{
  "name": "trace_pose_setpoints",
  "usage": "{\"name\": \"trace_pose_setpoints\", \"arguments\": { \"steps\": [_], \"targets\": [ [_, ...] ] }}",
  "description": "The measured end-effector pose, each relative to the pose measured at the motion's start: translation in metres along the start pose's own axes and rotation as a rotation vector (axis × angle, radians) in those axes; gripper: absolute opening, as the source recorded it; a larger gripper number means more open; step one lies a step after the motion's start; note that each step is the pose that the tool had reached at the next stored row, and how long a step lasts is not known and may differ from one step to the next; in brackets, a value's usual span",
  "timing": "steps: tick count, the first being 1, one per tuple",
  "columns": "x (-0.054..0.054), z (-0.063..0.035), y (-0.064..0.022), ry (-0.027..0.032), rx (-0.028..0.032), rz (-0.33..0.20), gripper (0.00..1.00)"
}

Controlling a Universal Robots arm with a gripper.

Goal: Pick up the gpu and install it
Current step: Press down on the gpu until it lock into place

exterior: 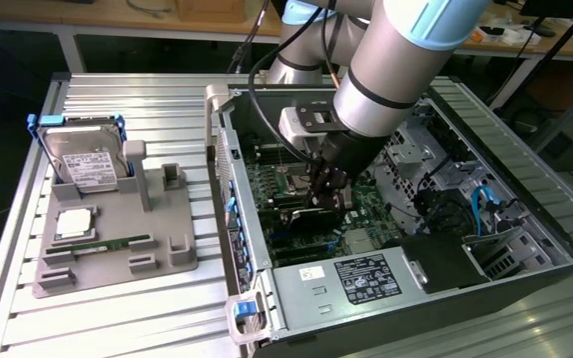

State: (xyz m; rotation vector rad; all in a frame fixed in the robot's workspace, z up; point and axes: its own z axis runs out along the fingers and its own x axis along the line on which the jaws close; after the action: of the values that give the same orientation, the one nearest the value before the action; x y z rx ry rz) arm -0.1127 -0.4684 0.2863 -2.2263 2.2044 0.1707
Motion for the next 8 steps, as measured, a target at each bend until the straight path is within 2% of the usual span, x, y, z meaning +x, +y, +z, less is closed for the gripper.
{"name": "trace_pose_setpoints", "arguments": {
  "steps": [8],
  "targets": [
    [0.0,0.0,0.0,0.0,0.0,0.0,0.11]
  ]
}}
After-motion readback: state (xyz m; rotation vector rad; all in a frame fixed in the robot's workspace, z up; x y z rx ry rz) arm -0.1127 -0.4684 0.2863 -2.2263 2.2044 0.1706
